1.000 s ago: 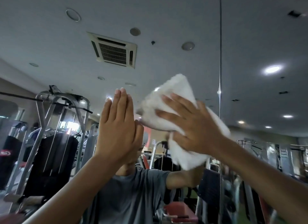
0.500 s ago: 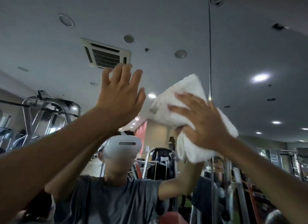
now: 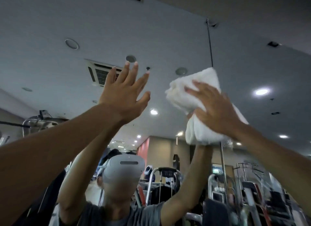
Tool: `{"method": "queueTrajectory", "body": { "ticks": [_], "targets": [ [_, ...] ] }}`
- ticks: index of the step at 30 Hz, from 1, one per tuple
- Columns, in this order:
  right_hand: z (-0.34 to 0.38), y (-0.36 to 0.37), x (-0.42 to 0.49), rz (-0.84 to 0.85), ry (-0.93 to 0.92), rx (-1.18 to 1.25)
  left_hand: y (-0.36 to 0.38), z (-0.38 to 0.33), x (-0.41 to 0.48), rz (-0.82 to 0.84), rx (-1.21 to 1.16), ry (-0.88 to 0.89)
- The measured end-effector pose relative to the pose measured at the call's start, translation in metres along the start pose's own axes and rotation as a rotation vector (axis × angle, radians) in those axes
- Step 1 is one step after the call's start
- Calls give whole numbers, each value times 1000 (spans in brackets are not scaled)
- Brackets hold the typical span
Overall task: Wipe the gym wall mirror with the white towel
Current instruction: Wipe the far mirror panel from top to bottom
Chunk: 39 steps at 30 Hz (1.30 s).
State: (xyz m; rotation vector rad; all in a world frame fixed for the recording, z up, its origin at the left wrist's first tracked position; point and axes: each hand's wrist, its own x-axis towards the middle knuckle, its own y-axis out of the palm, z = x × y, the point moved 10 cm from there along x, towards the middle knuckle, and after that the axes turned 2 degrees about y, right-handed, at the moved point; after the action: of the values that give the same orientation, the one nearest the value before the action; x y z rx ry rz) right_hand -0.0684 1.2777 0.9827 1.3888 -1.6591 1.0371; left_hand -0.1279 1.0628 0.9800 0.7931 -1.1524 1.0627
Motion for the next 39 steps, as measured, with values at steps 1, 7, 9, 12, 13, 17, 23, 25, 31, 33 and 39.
{"method": "queueTrajectory", "body": {
  "ticks": [1,7,9,12,13,17,23,25,31,33,39],
  "targets": [
    [-19,-5,14,-35,153,11,2,0,0,-3,-3,-5],
    [22,-4,60,-132,446,21,-1,0,-1,-20,-19,2],
    [56,5,46,-75,197,-6,-3,-1,-1,-32,-7,10],
    [54,3,17,-25,-41,49,-3,0,-2,-36,-19,4],
    [35,-1,15,-52,-6,52,-2,0,-1,-25,-15,3],
    [-31,-10,38,-175,474,36,2,1,0,-18,-1,-8],
    [33,-2,62,-127,330,-30,0,1,0,-14,-33,-16],
    [49,1,42,-95,105,-24,0,1,0,-14,-23,-25],
    [-29,-12,60,-139,322,-25,-14,-3,5,-83,-26,-26],
    [-35,-18,81,-217,502,-28,-22,-5,19,-97,4,-19],
    [44,-5,72,-177,127,-83,-29,-4,42,-209,70,19]
  ]
}}
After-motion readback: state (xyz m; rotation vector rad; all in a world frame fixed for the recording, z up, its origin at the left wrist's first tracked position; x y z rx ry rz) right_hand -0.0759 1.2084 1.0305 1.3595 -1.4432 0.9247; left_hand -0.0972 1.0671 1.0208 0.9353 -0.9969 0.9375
